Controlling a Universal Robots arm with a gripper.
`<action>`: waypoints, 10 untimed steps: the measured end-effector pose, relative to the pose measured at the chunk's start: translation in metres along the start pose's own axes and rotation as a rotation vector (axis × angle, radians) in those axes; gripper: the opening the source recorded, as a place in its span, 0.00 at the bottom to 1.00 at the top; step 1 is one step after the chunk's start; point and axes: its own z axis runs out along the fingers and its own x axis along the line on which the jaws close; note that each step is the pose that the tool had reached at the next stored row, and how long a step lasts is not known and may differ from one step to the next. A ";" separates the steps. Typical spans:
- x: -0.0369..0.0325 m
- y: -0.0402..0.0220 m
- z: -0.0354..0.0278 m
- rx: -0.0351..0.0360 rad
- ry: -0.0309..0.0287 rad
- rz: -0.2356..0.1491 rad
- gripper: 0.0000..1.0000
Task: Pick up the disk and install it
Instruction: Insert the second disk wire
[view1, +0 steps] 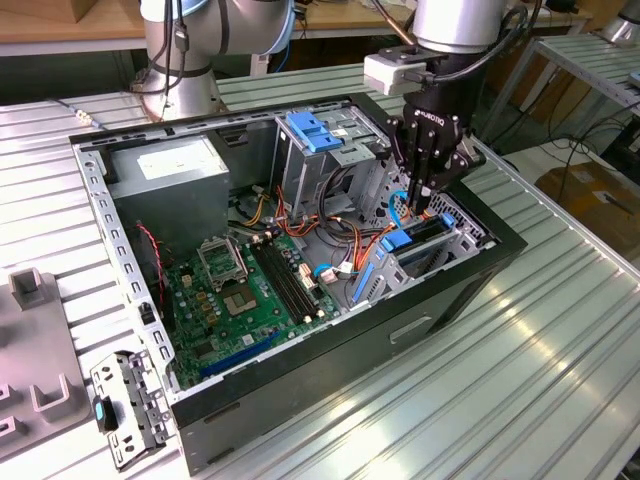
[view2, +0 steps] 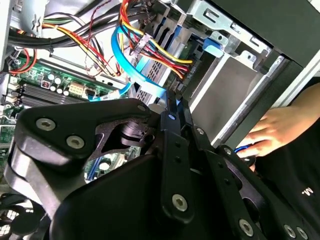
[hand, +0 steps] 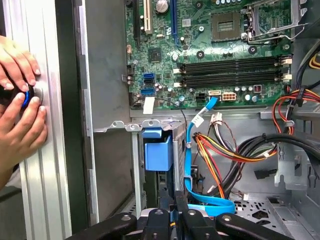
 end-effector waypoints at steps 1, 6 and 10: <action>0.0000 0.0002 0.0003 0.0012 0.0002 0.000 0.16; -0.0002 0.0005 0.0017 0.0092 -0.0017 0.001 0.16; 0.0002 0.0041 0.0028 0.0169 -0.0050 0.001 0.16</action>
